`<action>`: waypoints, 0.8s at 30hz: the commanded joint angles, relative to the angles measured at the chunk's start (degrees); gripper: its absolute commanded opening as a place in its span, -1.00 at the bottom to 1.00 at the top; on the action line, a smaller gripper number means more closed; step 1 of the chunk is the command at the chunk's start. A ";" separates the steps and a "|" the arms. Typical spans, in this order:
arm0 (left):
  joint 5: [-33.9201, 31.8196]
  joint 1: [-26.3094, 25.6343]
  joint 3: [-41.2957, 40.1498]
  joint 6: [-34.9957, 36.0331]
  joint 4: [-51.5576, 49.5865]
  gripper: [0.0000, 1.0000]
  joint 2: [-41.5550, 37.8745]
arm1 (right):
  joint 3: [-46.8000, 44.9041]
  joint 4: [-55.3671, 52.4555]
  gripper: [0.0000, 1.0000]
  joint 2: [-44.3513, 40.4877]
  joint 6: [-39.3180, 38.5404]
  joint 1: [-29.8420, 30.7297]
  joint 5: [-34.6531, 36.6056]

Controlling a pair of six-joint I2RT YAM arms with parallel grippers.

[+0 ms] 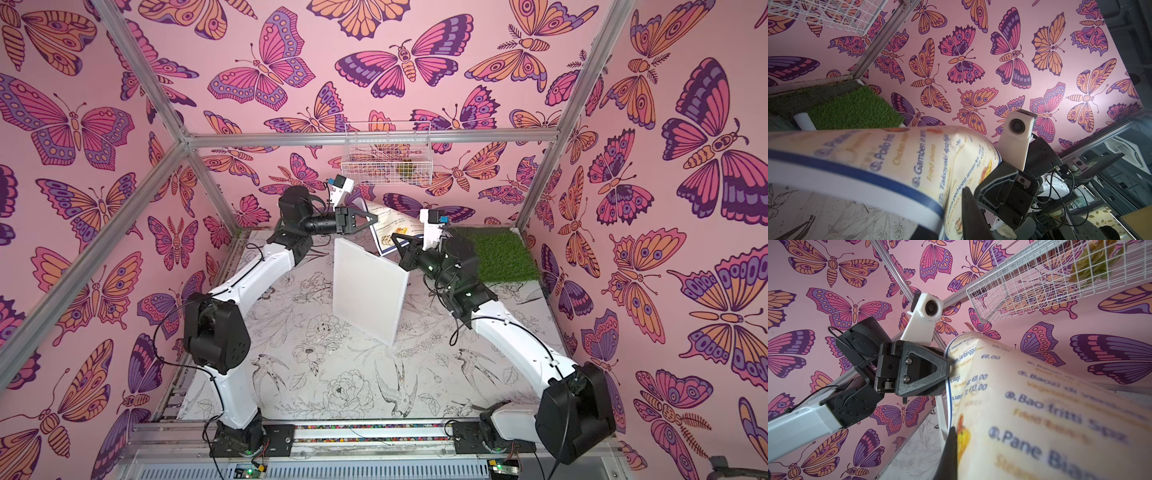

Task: Insert the menus into the narrow rack
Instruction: Insert the menu into the narrow rack.

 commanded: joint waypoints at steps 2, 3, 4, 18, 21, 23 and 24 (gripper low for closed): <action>1.09 -0.17 1.42 -0.24 0.79 -0.60 -1.06 | 2.18 0.34 -1.00 0.05 -0.06 0.00 -0.70; 1.23 -0.18 1.36 -0.33 0.78 -0.60 -1.04 | 2.10 0.30 -1.00 -0.03 0.02 0.00 -0.68; 1.25 -0.18 1.20 -0.33 0.79 -0.60 -1.06 | 1.94 0.28 -1.00 -0.03 0.06 0.00 -0.68; 0.76 -0.25 -2.24 0.26 1.30 -0.60 -2.09 | -1.76 2.18 -1.00 -0.36 0.15 0.00 0.06; 0.67 -0.27 -2.57 0.02 1.77 -0.60 -2.07 | -2.22 2.19 -1.00 -0.32 -0.03 0.00 0.20; 0.63 -0.27 -2.85 -0.08 2.01 -0.60 -2.09 | -2.55 2.38 -1.00 -0.29 0.08 0.00 0.03; 0.69 -0.36 -3.02 -0.15 2.10 -0.60 -2.11 | -2.71 2.48 -1.00 -0.28 0.11 0.01 0.01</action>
